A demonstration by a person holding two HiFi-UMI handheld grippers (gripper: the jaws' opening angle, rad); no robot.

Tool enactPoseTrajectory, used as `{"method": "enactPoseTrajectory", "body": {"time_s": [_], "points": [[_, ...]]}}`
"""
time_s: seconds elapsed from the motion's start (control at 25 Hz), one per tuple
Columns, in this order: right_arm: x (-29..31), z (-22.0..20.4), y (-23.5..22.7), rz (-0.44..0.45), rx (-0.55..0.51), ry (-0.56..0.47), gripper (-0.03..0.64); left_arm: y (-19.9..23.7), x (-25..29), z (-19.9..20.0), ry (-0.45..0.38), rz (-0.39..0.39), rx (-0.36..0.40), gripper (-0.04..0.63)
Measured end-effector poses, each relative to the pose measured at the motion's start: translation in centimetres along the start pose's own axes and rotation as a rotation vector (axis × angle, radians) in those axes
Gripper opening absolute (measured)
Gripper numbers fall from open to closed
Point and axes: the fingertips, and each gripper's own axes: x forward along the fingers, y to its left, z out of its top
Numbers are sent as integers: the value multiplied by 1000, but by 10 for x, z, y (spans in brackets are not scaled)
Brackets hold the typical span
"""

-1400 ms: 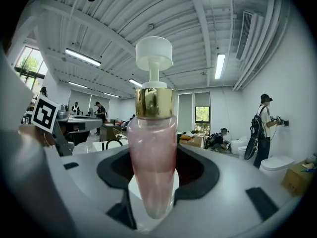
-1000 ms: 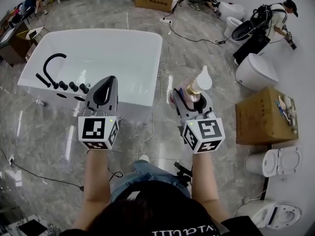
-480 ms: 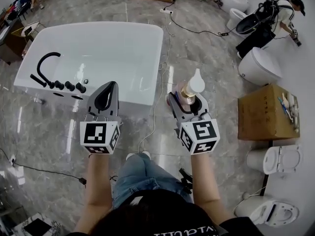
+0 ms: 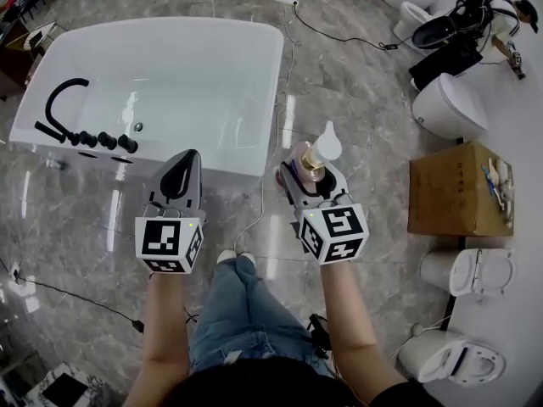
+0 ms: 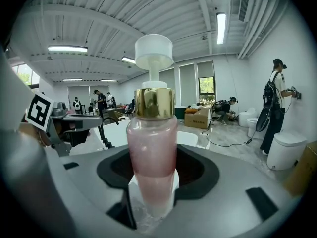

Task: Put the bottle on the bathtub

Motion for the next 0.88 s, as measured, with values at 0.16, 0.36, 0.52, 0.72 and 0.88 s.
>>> {"method": "enactPoseTrajectory", "body": {"time_s": [0.16,0.36,0.52,0.72,0.88], "points": [[23,-25,-2,12,18,33,230,6,10,-19,20,-1,-12,12],[58,-58,-2,31,22,79,230,12,18,-45,48,-15,-23,12],[86,-82,-2,55,26,113,230,12,21,-68,84,-31,-34,12],[122,-102,-8,50,21,163,230,17,27,-79,103,-31,-35,12],[150,-114,-11,44,29,185,230,27,29,-87,115,-26,-33,12]]}}
